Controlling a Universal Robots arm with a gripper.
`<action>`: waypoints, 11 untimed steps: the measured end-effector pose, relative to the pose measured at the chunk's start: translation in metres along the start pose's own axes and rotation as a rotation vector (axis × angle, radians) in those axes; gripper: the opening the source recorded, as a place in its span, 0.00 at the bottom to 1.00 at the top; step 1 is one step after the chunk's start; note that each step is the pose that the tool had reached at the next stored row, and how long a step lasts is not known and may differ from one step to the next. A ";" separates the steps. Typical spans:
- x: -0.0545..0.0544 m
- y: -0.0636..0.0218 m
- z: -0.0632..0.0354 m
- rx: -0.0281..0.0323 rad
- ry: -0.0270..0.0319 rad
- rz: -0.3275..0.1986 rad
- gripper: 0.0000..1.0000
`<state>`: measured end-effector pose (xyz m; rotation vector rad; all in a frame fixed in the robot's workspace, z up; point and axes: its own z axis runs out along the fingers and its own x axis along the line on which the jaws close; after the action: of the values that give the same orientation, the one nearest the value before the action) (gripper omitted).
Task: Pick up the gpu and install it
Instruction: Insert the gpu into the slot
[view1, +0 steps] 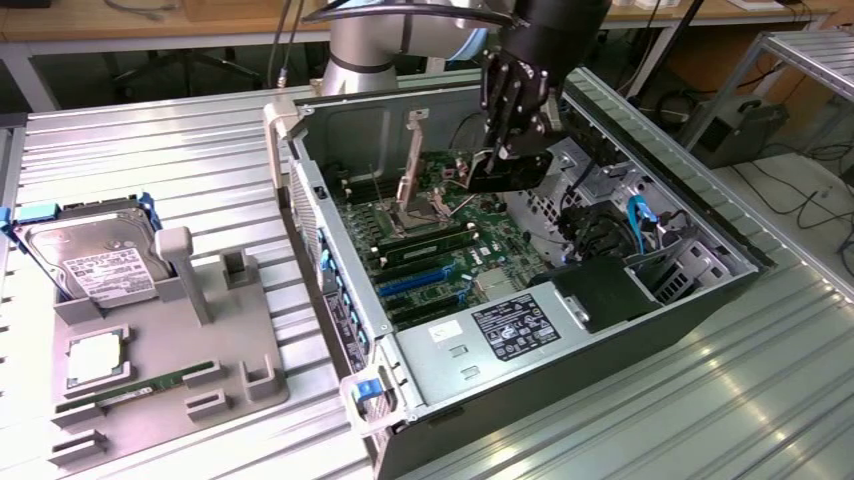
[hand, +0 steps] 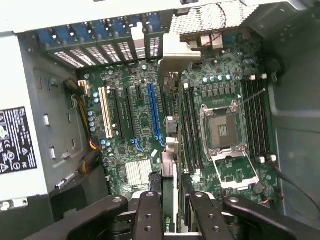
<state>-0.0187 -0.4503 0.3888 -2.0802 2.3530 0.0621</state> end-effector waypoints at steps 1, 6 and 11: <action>0.000 0.0001 0.0010 -0.0006 -0.0010 -0.016 0.26; 0.000 0.0015 0.0052 -0.0025 -0.0044 -0.061 0.26; 0.001 0.0024 0.0062 -0.0024 -0.0049 -0.065 0.26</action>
<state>-0.0213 -0.4503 0.3827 -2.1534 2.2813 0.0699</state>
